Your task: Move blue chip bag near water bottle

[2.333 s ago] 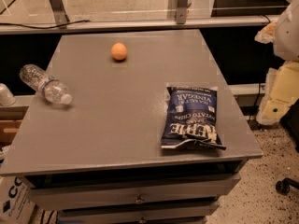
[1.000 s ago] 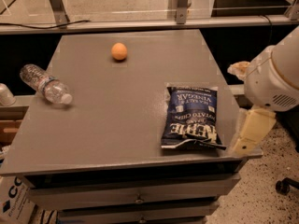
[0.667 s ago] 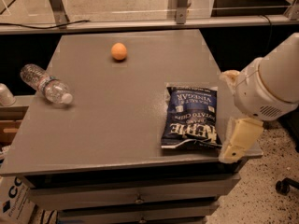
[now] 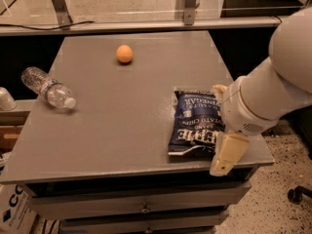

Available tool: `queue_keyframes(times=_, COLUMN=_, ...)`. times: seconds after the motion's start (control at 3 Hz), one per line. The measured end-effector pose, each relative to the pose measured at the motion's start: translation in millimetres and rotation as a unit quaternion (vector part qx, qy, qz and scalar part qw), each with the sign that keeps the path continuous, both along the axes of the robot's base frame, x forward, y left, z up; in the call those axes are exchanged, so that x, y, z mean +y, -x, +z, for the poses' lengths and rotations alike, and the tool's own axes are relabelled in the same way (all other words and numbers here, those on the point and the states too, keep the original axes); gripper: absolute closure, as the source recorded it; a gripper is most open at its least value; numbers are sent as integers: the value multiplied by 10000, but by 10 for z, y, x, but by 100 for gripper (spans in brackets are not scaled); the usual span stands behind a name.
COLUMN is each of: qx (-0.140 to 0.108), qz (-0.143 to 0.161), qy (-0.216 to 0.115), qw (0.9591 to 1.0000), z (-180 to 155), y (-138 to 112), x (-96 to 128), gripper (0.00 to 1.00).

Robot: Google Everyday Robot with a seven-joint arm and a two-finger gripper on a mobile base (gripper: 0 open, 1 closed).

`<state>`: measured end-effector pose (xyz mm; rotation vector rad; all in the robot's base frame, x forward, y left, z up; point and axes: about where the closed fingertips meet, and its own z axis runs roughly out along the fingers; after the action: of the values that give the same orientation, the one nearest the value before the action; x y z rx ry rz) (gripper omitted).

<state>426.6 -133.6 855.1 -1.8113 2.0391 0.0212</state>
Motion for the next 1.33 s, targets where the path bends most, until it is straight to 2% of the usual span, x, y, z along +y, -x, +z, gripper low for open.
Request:
queue_keyframes(times=0.33, qx=5, qz=141, qy=17, qw=9999, z=-138, y=-1, x=135, gripper=17)
queue_keyframes(times=0.67, qx=-5, qz=242, qy=24, qw=9997, z=-194, y=-7, x=228, gripper=41)
queue_keyframes(times=1.0, qx=-43, qz=294, qy=47, qw=9995, z=-142, y=-32, x=289, gripper=64)
queue_keyframes(times=1.33, qx=-156, qz=344, qy=26, qw=9993, z=88, y=-92, x=351, gripper=87)
